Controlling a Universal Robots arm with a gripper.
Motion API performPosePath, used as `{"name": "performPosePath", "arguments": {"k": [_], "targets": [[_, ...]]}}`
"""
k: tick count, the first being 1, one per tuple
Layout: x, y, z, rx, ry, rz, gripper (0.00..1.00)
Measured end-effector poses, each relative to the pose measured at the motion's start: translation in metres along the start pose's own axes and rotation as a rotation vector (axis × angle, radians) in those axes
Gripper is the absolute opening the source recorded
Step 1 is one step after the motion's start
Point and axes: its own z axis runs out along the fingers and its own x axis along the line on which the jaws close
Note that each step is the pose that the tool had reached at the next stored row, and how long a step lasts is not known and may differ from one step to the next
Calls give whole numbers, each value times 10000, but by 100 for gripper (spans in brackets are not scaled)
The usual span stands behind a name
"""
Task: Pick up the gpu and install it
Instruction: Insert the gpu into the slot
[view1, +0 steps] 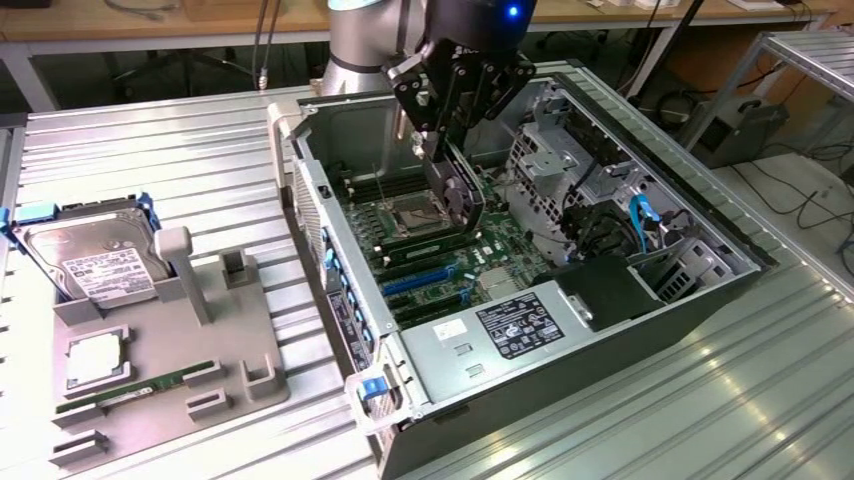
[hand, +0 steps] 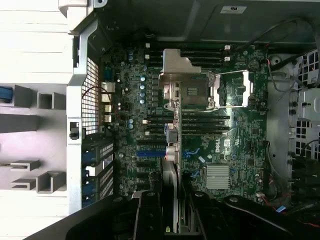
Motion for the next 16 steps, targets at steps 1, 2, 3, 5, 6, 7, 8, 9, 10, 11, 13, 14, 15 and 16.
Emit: {"name": "performPosePath", "arguments": {"k": [1,2,3,5,6,7,8,9,10,11,13,14,15,16], "targets": [[0,0,0,0,0,0,26],[0,0,0,0,0,0,26],[0,0,0,0,0,0,26],[0,0,0,0,0,1,26],[0,0,0,0,0,0,26],[0,0,0,0,0,0,26],[0,0,0,0,0,0,26],[0,0,0,0,0,0,26],[-5,0,1,11,-1,-1,26],[-27,0,3,13,4,0,26],[-119,-3,19,12,55,3,26],[-204,-5,42,11,119,7,26],[-291,-8,71,10,158,8,26],[-367,-10,100,9,184,7,26]]}}
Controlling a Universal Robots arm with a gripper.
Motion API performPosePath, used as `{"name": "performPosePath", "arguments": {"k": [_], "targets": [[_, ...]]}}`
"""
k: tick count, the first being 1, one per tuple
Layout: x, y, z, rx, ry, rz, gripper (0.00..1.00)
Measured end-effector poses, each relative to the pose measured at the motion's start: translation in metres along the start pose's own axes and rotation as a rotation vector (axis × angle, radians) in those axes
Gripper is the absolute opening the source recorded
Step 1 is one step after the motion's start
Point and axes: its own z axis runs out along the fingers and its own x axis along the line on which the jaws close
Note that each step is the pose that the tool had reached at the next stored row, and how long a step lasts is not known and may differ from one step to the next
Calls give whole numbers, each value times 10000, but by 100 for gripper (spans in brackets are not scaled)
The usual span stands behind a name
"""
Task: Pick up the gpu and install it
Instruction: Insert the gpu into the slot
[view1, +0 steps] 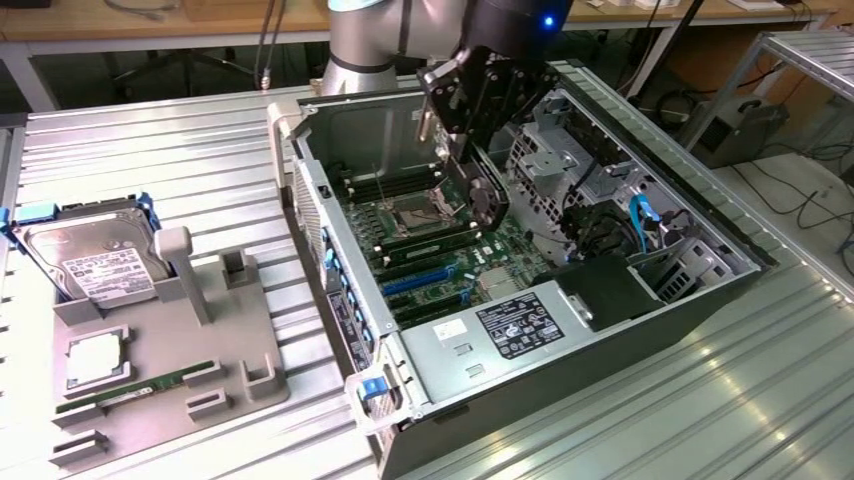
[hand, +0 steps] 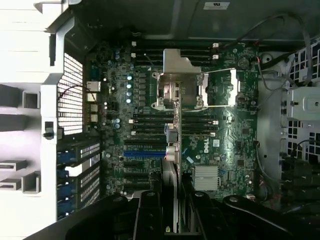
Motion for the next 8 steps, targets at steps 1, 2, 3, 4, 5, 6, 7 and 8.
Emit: {"name": "performPosePath", "arguments": {"k": [1,2,3,4,5,6,7,8], "targets": [[-55,-2,21,-1,16,-2,26],[-97,-3,38,0,26,-7,26],[-150,-4,64,6,42,-47,26],[-173,-5,81,11,54,-144,26],[-177,-6,96,10,69,-408,26],[-176,-7,106,11,82,-664,26],[-177,-7,113,12,92,-849,26],[-177,-8,125,13,110,-1193,26]]}}
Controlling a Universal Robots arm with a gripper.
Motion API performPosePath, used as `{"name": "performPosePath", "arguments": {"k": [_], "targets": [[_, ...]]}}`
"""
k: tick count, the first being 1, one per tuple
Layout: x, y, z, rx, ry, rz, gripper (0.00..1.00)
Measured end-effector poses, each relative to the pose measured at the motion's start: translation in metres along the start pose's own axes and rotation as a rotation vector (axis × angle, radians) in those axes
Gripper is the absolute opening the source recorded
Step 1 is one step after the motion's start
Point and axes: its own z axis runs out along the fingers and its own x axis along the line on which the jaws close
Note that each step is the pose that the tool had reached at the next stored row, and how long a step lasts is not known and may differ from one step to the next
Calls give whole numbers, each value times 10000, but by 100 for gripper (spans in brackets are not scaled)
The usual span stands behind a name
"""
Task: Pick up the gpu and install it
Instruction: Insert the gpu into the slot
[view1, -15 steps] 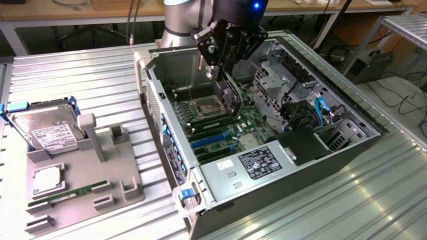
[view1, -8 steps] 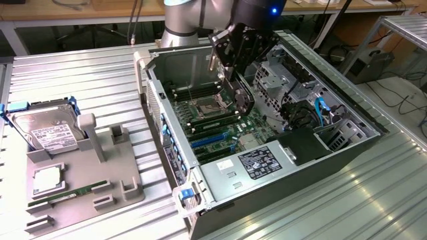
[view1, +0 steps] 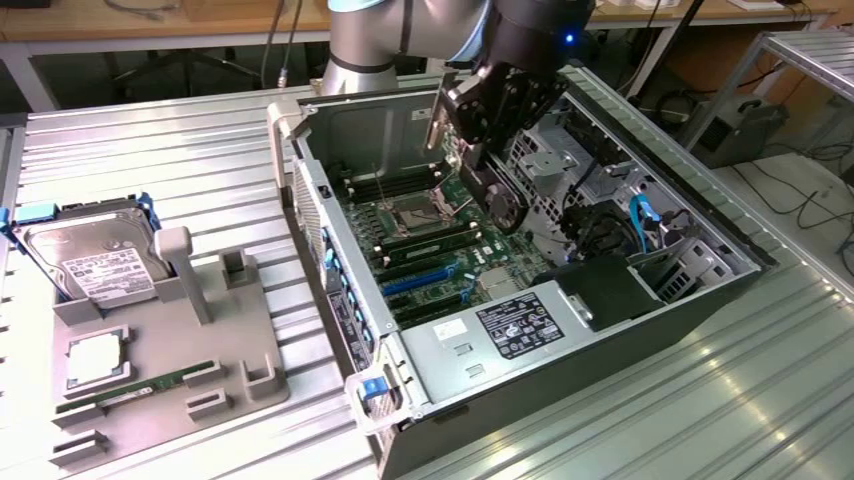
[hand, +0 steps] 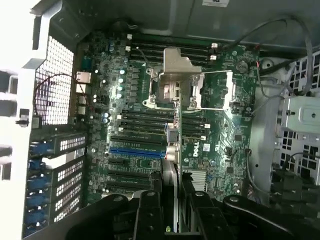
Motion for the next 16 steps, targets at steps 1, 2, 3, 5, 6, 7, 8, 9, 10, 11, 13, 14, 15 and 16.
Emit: {"name": "performPosePath", "arguments": {"k": [1,2,3,5,6,7,8,9,10,11,13,14,15,16], "targets": [[0,0,9,3,15,-265,26],[0,-1,16,3,25,-457,26],[0,-1,25,4,38,-708,26],[0,-3,49,7,71,-1317,26],[0,-3,63,10,91,-1693,26],[0,-4,73,12,105,-1949,26],[0,-4,80,12,114,-2116,26],[0,-5,91,14,127,-2367,26],[-1,-5,98,15,137,-2553,26],[-1,-6,106,16,147,-2731,26],[-1,-7,126,18,169,-3156,26],[-1,-8,137,21,181,-3373,26],[-1,-8,150,21,194,-3619,26],[-1,-9,159,22,203,-3792,26]]}}
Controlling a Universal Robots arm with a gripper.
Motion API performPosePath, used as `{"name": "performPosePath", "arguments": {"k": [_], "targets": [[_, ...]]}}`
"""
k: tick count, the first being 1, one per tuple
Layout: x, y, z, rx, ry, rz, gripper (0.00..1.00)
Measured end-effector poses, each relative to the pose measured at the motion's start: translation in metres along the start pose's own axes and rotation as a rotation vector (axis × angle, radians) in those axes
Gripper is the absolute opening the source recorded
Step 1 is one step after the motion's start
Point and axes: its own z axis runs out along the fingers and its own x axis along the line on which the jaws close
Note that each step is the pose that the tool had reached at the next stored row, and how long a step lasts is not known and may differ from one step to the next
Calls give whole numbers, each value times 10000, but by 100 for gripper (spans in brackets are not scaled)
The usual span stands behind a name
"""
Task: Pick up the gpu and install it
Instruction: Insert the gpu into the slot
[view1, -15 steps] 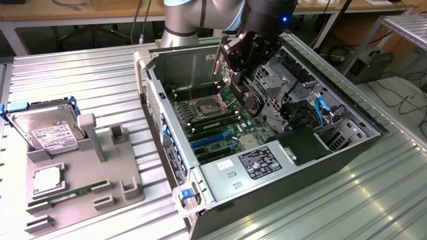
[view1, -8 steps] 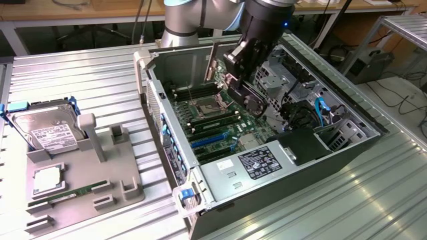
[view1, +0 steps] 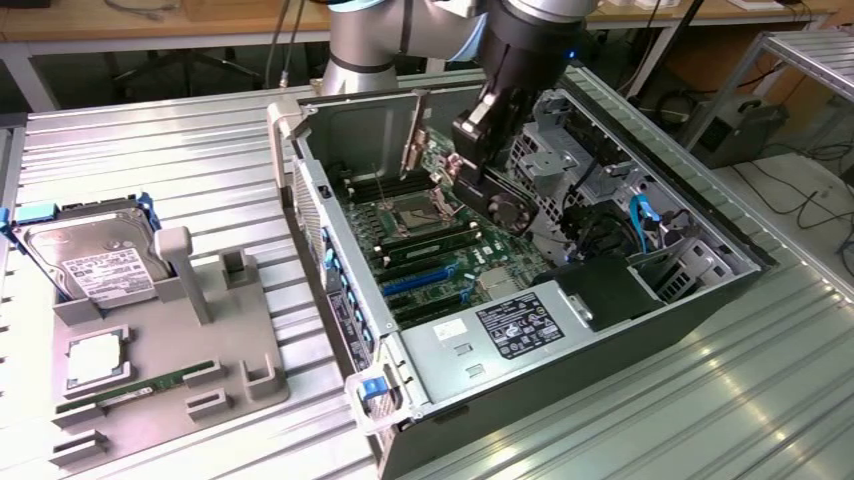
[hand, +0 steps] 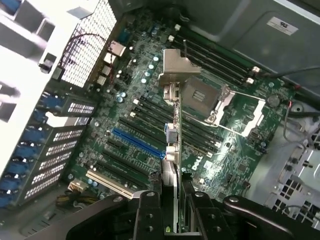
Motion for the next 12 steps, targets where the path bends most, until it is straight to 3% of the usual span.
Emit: {"name": "performPosePath", "arguments": {"k": [12], "targets": [[-1,-7,126,15,133,-2476,26]]}}
